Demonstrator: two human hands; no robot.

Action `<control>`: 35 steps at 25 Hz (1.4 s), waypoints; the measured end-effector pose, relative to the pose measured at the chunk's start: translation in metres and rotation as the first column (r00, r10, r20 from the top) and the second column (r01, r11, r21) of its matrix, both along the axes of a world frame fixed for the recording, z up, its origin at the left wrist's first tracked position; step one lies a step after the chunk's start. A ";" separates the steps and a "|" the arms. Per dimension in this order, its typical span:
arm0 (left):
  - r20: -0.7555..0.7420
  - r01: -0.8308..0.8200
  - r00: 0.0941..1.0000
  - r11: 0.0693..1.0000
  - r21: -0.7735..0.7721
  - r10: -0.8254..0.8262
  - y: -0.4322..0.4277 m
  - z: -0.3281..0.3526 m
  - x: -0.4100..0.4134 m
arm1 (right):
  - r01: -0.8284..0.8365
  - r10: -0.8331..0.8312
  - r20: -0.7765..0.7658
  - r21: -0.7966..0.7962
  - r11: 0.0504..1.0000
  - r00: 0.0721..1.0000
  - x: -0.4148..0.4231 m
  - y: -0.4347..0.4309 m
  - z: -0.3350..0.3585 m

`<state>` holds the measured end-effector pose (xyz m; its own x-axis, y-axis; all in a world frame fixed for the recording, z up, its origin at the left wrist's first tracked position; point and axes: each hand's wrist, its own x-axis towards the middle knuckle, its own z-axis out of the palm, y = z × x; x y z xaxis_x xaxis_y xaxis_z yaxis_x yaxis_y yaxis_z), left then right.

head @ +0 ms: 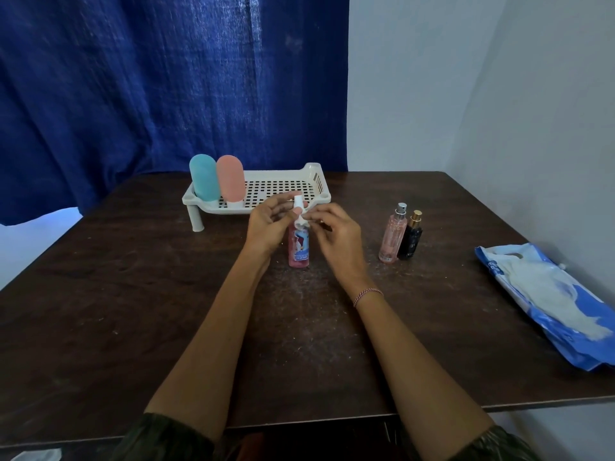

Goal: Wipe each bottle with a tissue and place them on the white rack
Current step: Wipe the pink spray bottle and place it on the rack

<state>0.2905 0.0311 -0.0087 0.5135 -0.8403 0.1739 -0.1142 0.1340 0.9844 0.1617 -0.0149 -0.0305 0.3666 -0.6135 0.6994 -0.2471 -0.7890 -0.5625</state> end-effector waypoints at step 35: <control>-0.061 -0.022 0.998 0.999 -0.031 0.020 -0.004 -0.012 0.014 | -0.067 0.067 -0.287 0.010 0.998 0.956 -0.004 0.001 0.005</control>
